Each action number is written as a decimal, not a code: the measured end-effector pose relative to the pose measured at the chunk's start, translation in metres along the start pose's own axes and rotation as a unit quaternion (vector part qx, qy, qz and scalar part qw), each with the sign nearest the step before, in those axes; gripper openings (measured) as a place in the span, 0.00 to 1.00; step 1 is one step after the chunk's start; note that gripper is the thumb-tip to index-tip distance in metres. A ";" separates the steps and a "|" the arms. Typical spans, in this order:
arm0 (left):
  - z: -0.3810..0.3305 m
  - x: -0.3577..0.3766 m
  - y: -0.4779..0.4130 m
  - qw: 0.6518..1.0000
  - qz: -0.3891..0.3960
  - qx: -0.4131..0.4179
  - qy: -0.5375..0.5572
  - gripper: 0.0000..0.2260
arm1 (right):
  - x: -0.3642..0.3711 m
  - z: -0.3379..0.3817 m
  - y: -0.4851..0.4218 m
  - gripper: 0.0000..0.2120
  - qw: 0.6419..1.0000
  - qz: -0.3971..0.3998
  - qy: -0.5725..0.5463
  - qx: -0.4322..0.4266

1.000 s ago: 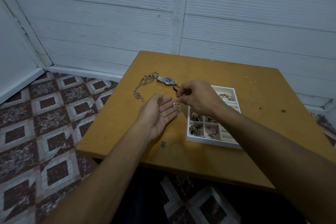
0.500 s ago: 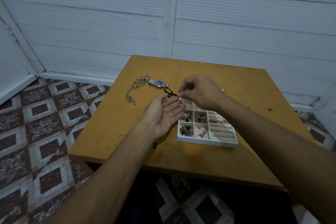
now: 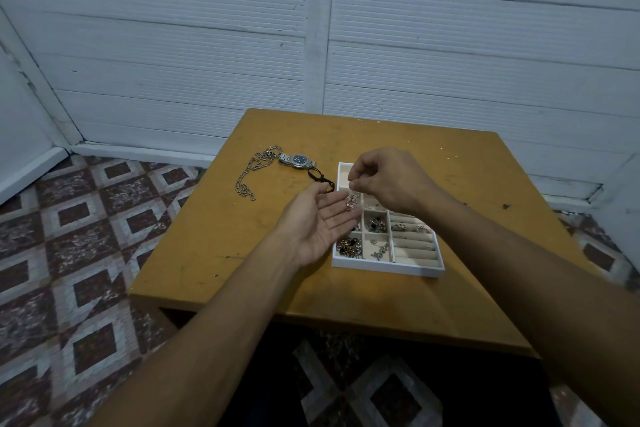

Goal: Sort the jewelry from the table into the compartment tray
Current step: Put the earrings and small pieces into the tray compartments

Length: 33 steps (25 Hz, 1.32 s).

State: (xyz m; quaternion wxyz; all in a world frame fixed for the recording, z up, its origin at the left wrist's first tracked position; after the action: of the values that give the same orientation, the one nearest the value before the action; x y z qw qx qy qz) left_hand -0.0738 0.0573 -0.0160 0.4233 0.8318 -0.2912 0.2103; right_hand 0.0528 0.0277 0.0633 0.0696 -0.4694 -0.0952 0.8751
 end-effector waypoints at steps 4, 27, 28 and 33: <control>0.007 0.011 -0.001 1.000 0.006 -0.019 -0.024 0.18 | -0.005 -0.009 0.011 0.01 1.000 -0.010 -0.002 0.020; 0.014 0.030 0.004 0.996 -0.011 -0.039 -0.083 0.17 | -0.002 -0.032 0.037 0.02 0.998 -0.019 -0.006 0.059; 0.013 0.027 0.005 0.996 -0.013 -0.034 -0.081 0.16 | 0.001 -0.031 0.037 0.02 0.998 -0.019 -0.008 0.061; 0.004 0.010 0.012 0.997 -0.037 -0.002 -0.072 0.15 | 0.015 -0.025 0.032 0.04 0.998 -0.015 -0.024 0.062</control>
State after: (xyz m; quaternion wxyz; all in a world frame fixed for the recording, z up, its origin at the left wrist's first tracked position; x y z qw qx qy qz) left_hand -0.0742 0.0455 -0.0050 0.4105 0.8541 -0.2903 0.1331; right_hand 0.0642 0.0022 0.0308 0.1093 -0.4417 -0.0492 0.8891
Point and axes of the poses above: each hand's wrist, its own y-axis away from the middle knuckle, its own x-axis out of the palm, z = x × y, the point moved 4 cm from there along -y, towards the middle knuckle, and after that the axes turned 13 degrees about -x, right-handed, at the moved point
